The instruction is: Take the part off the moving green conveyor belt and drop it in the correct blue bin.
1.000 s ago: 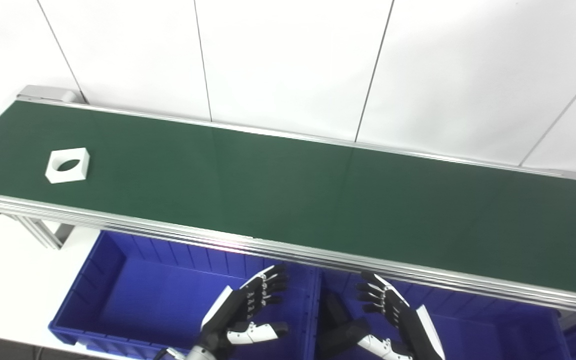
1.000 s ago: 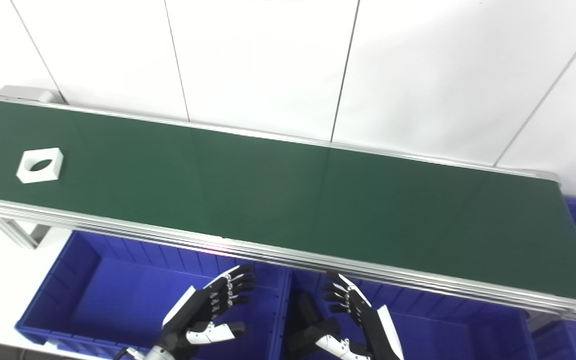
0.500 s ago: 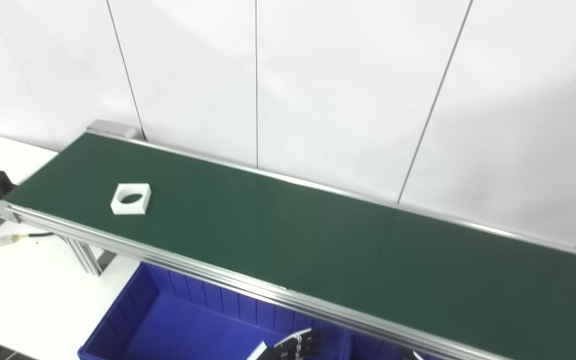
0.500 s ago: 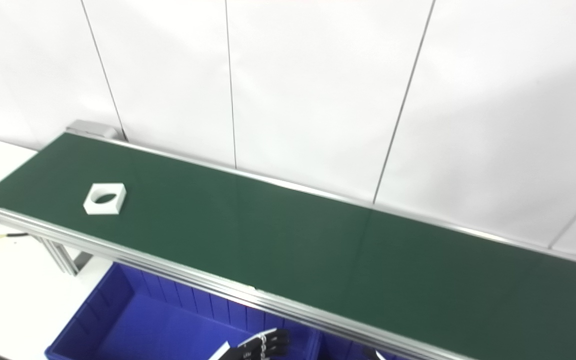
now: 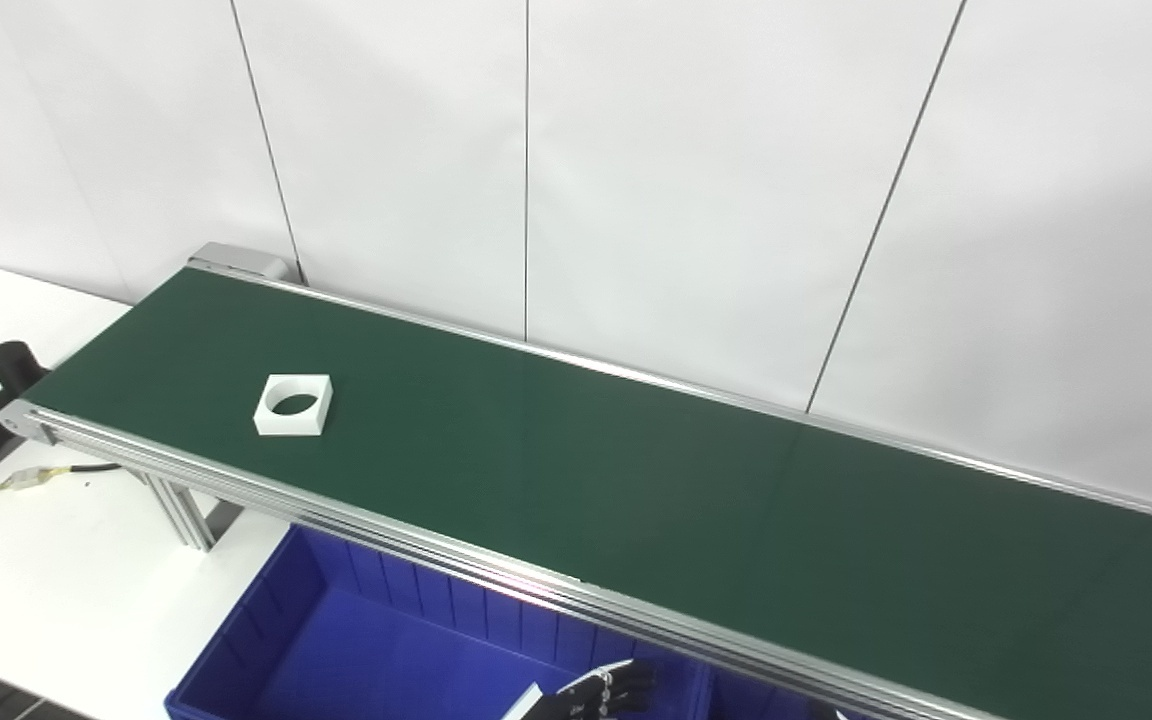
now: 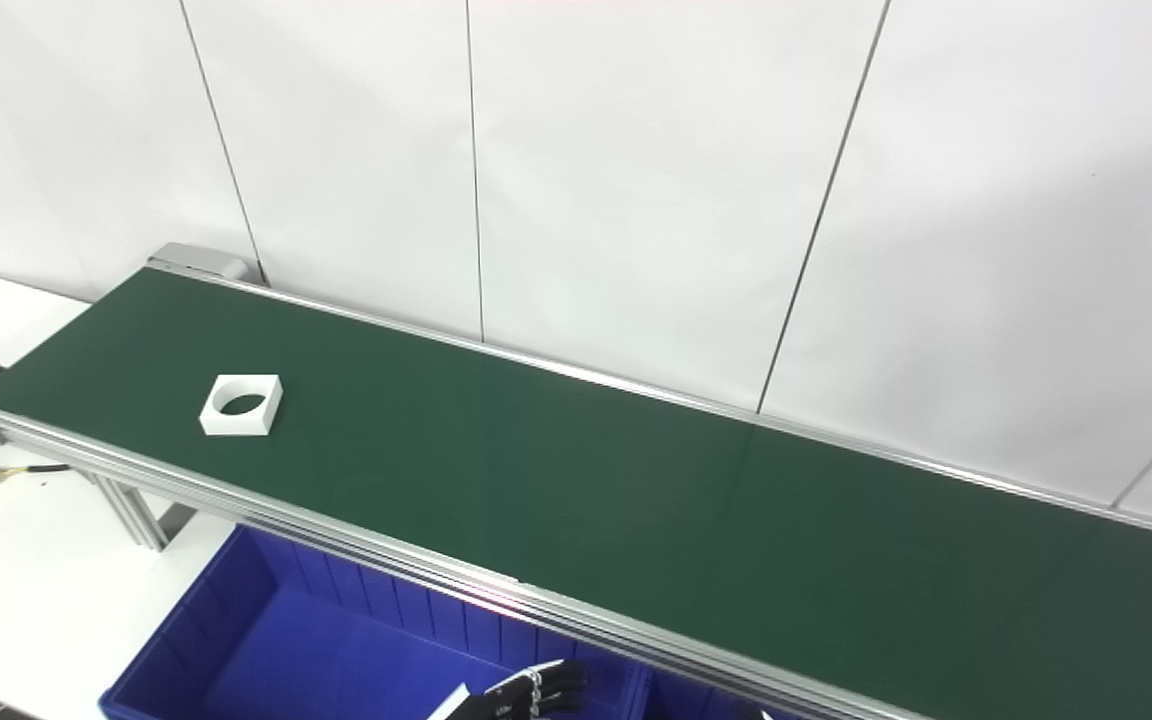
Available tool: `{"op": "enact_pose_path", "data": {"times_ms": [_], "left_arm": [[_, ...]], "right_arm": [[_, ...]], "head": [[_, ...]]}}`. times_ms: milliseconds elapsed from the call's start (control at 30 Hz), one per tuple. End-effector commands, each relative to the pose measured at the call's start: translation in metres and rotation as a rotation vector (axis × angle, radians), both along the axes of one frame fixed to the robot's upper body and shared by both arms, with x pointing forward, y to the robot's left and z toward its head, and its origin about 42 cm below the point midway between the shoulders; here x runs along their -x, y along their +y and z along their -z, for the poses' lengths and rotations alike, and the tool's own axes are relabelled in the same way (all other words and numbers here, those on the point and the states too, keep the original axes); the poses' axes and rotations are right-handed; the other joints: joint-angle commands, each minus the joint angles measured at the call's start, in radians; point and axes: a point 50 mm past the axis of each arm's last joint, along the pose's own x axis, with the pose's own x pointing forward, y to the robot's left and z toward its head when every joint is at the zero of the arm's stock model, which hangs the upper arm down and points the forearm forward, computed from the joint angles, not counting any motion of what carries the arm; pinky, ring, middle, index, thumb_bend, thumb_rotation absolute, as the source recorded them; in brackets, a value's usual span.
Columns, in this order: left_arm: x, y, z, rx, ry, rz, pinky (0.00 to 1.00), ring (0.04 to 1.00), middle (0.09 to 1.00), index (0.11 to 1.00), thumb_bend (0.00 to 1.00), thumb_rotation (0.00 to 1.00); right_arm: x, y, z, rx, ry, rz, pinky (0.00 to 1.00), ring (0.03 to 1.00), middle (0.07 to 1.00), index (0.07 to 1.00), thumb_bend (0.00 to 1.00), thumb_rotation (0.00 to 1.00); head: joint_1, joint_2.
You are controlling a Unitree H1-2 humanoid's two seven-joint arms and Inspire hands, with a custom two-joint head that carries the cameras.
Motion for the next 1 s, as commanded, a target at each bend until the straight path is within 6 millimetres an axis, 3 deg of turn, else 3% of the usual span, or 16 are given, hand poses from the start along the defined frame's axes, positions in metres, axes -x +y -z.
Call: {"op": "enact_pose_path", "data": {"times_ms": [0, 567, 967], "left_arm": [[-0.009, -0.005, -0.009, 0.033, -0.056, -0.006, 0.79, 0.863, 0.881, 0.869, 1.00, 0.33], [-0.011, -0.003, -0.013, 0.024, -0.084, -0.007, 0.78, 0.851, 0.867, 0.868, 1.00, 0.33], [-0.001, 0.004, -0.026, 0.018, -0.133, -0.007, 0.78, 0.830, 0.841, 0.851, 1.00, 0.33]], "right_arm": [[-0.007, -0.001, -0.011, -0.026, -0.080, -0.007, 0.71, 0.767, 0.808, 0.876, 0.68, 0.44], [-0.010, -0.001, -0.009, -0.031, -0.072, -0.003, 0.72, 0.768, 0.809, 0.881, 0.65, 0.43], [-0.011, -0.001, -0.008, -0.025, -0.071, -0.004, 0.72, 0.771, 0.811, 0.882, 0.67, 0.45]], "head": [[0.004, -0.001], [0.014, -0.011], [0.019, -0.014]]}}
